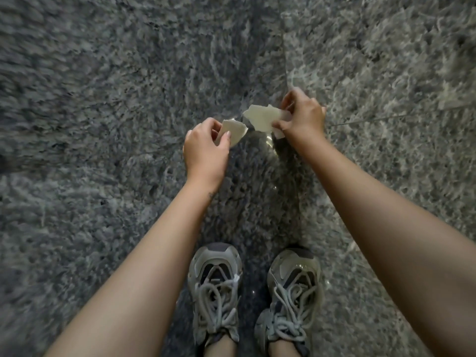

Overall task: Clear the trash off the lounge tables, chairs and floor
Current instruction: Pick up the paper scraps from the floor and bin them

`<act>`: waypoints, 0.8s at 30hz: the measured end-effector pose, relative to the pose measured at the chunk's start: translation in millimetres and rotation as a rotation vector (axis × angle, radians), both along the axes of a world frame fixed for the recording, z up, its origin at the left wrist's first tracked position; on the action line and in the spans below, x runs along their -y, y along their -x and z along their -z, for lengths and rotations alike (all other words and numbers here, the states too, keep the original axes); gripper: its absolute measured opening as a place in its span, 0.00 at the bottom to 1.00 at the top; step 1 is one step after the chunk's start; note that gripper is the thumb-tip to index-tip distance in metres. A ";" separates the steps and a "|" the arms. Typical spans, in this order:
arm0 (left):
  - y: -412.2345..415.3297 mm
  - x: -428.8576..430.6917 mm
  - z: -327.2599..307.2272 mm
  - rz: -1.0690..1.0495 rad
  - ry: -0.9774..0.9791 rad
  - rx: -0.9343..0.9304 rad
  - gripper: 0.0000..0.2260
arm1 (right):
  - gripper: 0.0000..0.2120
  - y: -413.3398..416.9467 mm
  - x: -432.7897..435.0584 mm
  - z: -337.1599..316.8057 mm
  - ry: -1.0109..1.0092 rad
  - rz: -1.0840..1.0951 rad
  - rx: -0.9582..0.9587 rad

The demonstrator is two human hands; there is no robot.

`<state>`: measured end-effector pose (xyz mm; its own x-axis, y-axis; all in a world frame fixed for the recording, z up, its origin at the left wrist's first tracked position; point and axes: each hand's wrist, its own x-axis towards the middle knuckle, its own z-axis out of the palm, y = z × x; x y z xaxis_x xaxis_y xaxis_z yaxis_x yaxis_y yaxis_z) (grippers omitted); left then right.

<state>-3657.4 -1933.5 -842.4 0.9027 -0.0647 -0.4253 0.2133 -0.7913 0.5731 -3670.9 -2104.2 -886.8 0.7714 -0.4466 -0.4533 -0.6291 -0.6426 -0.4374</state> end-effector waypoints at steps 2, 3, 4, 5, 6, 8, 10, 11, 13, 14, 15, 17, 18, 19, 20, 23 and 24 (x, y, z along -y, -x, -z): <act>1.7 -2.1 -17.0 -0.023 -0.003 -0.004 0.05 | 0.13 8.1 -2.7 -21.7 -0.069 0.079 -0.004; 2.5 -2.6 -28.5 -0.038 0.000 -0.005 0.05 | 0.11 12.8 -4.3 -37.2 -0.165 0.141 0.022; 3.2 -2.5 -41.6 -0.056 0.003 -0.008 0.05 | 0.09 17.5 -5.4 -55.2 -0.292 0.210 0.063; 3.5 -1.5 -55.8 -0.079 0.012 -0.014 0.05 | 0.09 22.2 -6.1 -75.3 -0.406 0.261 0.114; 3.5 0.8 -70.9 -0.111 0.031 -0.031 0.05 | 0.12 26.6 -6.5 -96.2 -0.493 0.284 0.162; 2.3 9.7 -101.8 -0.177 0.094 -0.093 0.03 | 0.15 33.0 -7.5 -138.0 -0.646 0.326 0.212; -0.7 24.5 -136.4 -0.226 0.190 -0.175 0.03 | 0.14 35.2 -6.8 -177.1 -0.760 0.391 0.215; -2.2 33.0 -154.1 -0.247 0.254 -0.214 0.06 | 0.13 34.8 -5.2 -195.2 -0.788 0.423 0.207; -4.7 51.3 -190.7 -0.267 0.374 -0.260 0.10 | 0.09 31.4 0.4 -228.2 -0.792 0.466 0.188; -5.9 61.1 -208.6 -0.266 0.402 -0.270 0.10 | 0.10 28.7 5.2 -243.6 -0.783 0.481 0.185; -6.8 70.4 -224.9 -0.267 0.414 -0.273 0.11 | 0.12 25.4 10.7 -258.2 -0.770 0.491 0.180; -9.7 88.6 -254.6 -0.272 0.420 -0.281 0.10 | 0.15 16.9 23.6 -284.2 -0.717 0.470 0.177; -11.9 97.8 -268.5 -0.268 0.423 -0.285 0.09 | 0.16 12.1 30.8 -296.3 -0.671 0.435 0.187; -14.6 106.8 -280.4 -0.260 0.427 -0.287 0.07 | 0.16 7.5 38.3 -306.6 -0.613 0.392 0.202; -18.1 115.5 -291.1 -0.249 0.434 -0.286 0.07 | 0.15 2.8 46.4 -315.9 -0.551 0.349 0.219; -34.8 140.7 -313.6 -0.229 0.446 -0.259 0.07 | 0.13 -13.8 71.1 -337.6 -0.396 0.251 0.264; -42.1 148.7 -317.9 -0.229 0.439 -0.248 0.07 | 0.14 -20.5 79.1 -342.6 -0.365 0.221 0.263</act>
